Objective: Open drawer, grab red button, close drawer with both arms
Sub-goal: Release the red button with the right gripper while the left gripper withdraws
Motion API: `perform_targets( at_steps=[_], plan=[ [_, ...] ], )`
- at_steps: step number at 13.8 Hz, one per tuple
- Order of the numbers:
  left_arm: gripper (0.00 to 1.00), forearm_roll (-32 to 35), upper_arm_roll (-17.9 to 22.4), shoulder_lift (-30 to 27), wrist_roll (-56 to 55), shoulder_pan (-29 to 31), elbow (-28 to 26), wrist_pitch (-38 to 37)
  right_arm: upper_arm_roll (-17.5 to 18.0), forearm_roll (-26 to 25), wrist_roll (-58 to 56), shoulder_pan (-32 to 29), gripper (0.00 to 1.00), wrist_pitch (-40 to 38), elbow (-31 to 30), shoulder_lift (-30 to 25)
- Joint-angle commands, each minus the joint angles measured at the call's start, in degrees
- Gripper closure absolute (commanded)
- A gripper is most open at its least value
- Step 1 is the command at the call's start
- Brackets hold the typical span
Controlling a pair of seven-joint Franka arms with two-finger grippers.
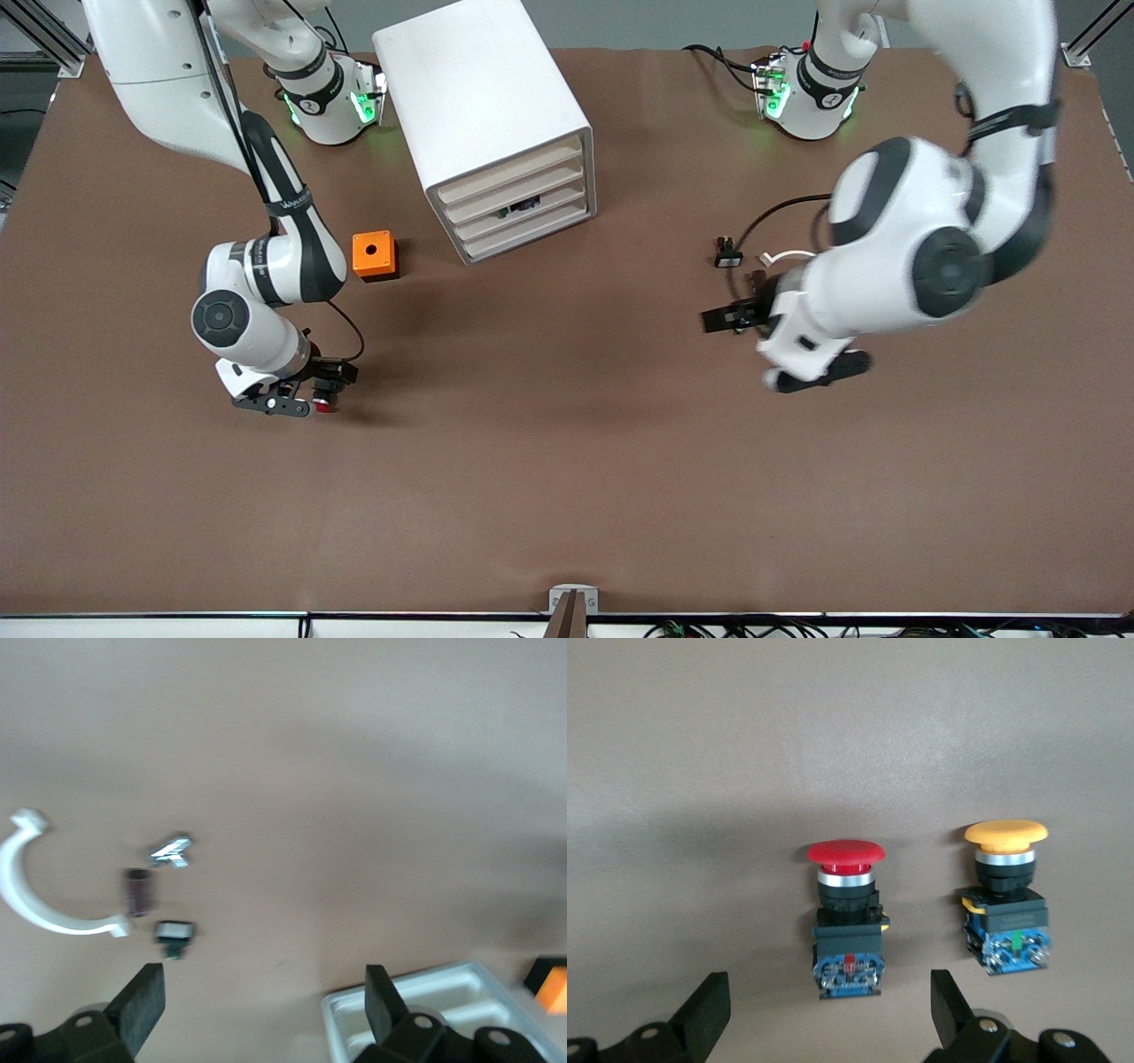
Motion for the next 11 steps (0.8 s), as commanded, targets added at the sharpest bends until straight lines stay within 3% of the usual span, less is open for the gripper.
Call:
perform_targets(
  at_steps=[1,5,9,11],
  plan=[
    [0.01,2.2,-0.6,-3.6,6.5,4.5,-1.9,-3.8,0.7,-0.8,-0.8,-0.5,0.00,-5.9,1.5,-3.5],
    [0.01,7.6,-0.9,-9.4,11.9,9.1,-6.6,-4.2,0.7,-0.8,-4.0,-0.9,0.00,-17.9,7.9,-5.8],
    [0.01,10.3,-1.1,-11.6,15.1,12.2,-10.2,-2.7,0.4,-0.8,-5.9,-1.3,0.00,-30.0,16.5,-6.3],
    [0.01,10.4,-0.5,-15.4,15.4,11.9,-15.2,1.0,0.4,-0.4,-9.5,-3.5,0.00,-33.8,18.7,-7.5]
  ],
)
